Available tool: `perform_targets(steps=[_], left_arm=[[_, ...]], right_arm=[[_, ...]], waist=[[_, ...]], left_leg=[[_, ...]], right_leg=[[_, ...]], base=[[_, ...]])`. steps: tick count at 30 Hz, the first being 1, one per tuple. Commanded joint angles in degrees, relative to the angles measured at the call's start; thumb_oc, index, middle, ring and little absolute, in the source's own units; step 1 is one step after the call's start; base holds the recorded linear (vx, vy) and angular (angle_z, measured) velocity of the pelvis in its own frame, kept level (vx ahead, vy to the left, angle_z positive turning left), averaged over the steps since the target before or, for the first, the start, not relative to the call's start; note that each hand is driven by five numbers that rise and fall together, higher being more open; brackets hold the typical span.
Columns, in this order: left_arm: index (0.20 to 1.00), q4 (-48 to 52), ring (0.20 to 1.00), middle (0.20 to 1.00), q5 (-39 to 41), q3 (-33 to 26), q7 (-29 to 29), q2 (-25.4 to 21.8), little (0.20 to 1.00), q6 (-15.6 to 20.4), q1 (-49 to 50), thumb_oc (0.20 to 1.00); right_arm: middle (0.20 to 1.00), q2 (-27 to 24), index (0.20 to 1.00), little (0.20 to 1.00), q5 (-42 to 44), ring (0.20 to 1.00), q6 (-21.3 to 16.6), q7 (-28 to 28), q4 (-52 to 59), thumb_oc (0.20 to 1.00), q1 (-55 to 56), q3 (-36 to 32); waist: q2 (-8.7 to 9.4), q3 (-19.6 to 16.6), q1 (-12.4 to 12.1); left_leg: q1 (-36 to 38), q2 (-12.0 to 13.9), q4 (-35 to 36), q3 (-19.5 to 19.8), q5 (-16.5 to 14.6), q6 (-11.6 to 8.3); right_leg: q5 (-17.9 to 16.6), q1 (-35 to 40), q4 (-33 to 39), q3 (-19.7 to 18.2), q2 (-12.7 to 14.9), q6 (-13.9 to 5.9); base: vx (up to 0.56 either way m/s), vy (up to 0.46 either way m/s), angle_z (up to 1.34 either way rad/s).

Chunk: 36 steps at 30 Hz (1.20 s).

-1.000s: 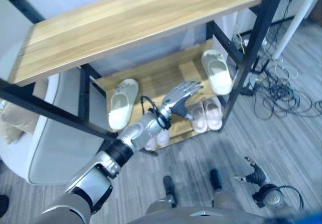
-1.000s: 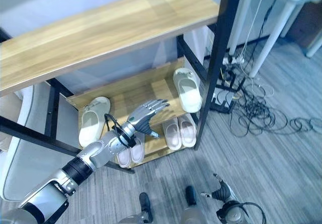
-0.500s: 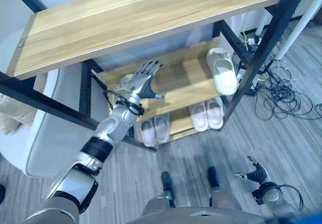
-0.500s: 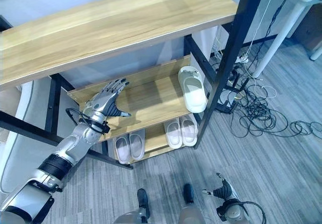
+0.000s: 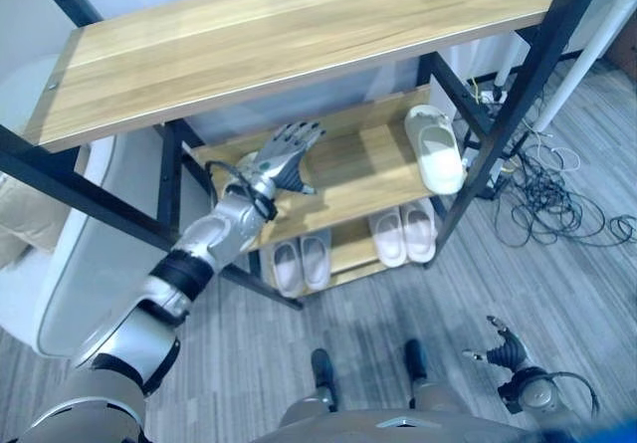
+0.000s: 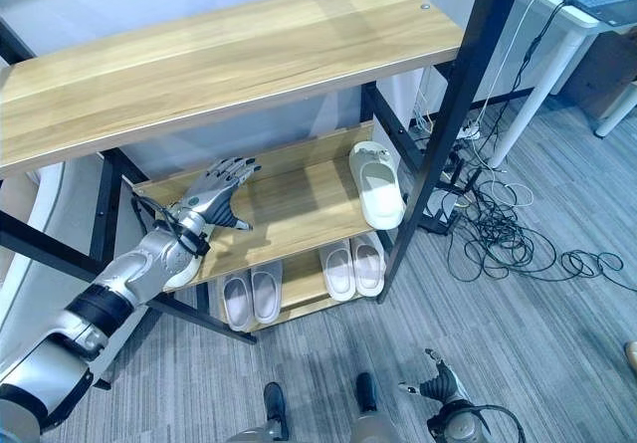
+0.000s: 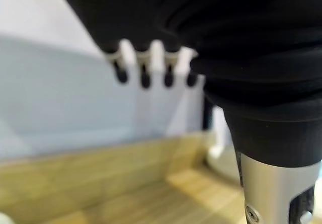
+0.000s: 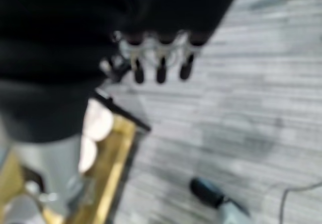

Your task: Arrange the slippers neatly on the shoe rack.

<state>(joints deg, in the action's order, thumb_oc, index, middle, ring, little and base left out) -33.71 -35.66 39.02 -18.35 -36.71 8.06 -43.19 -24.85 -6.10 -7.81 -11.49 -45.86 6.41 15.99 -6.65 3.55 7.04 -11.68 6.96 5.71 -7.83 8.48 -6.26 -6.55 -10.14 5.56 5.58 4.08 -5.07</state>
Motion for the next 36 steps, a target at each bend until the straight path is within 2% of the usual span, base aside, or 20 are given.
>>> perform_targets(steps=[1, 7, 12, 20, 28, 36], left_arm=[[1.000, -3.0, 1.000, 1.000, -0.7, -2.0, -0.8, -2.6, 1.000, -0.5, -8.6, 1.000], [1.000, -5.1, 1.000, 1.000, 0.1, -1.5, 0.1, -4.5, 1.000, -1.5, -11.3, 1.000], [1.000, -7.3, 1.000, 1.000, 0.9, -1.9, 1.6, -4.2, 1.000, -3.1, -12.9, 1.000], [1.000, -10.4, 1.000, 1.000, 1.0, -3.9, 0.6, -6.1, 1.000, -4.4, -12.4, 1.000], [1.000, -9.6, 1.000, 1.000, 1.3, -5.5, -0.1, -9.6, 1.000, -5.0, -12.7, 1.000], [1.000, -9.0, 1.000, 1.000, 0.6, -4.3, -0.4, -12.3, 1.000, -5.7, -15.9, 1.000]], right_arm=[[1.000, -2.2, 1.000, 1.000, 0.3, 1.000, -1.6, -0.4, 3.6, 1.000, -1.2, -0.5], [1.000, -2.2, 1.000, 1.000, 0.4, 1.000, -1.5, -0.3, 3.3, 1.000, -1.9, -0.5], [1.000, -2.1, 1.000, 1.000, 0.9, 1.000, -0.9, 0.3, 3.3, 1.000, -1.9, -1.0], [1.000, -2.2, 1.000, 1.000, 1.2, 1.000, -1.0, 1.1, 4.3, 1.000, -2.4, -0.5], [1.000, -2.8, 1.000, 1.000, 0.9, 1.000, -1.1, 1.8, 5.7, 1.000, -2.0, -0.4], [1.000, -3.6, 1.000, 1.000, 1.2, 1.000, -1.2, 1.9, 6.6, 1.000, -2.4, -0.5]], waist=[[-0.58, 3.0, -0.1], [0.01, 3.6, -0.2], [0.28, 4.4, -0.6], [1.09, 5.7, -1.3], [2.09, 6.5, -1.7], [2.44, 7.7, -1.8]], left_leg=[[-2.1, 0.0, -0.7, 2.8, -2.1, -2.41], [-3.2, 0.2, -0.7, 2.5, -1.8, -2.30], [-3.5, 0.3, -0.7, 2.7, -1.6, -2.11], [-4.1, 0.3, -0.7, 3.1, -1.2, -2.09], [-4.8, 0.4, -0.7, 3.5, -1.0, -2.13], [-5.9, 0.4, -0.7, 3.4, -0.8, -1.96]], right_leg=[[4.1, -2.9, -1.8, 0.3, 3.5, -4.10], [3.9, -4.5, -2.4, -0.1, 3.5, -4.20], [4.0, -4.7, -2.7, 0.2, 3.6, -4.20], [4.1, -5.1, -3.1, 0.6, 3.7, -4.18], [4.2, -5.7, -3.8, 1.1, 3.8, -4.09], [3.8, -7.3, -4.1, 0.7, 3.8, -4.28]], base=[[0.00, 0.000, 0.00], [-0.02, -0.003, -0.03], [-0.02, 0.005, -0.04], [0.00, 0.000, 0.00], [-0.01, 0.000, 0.01], [-0.01, 0.001, 0.02]])
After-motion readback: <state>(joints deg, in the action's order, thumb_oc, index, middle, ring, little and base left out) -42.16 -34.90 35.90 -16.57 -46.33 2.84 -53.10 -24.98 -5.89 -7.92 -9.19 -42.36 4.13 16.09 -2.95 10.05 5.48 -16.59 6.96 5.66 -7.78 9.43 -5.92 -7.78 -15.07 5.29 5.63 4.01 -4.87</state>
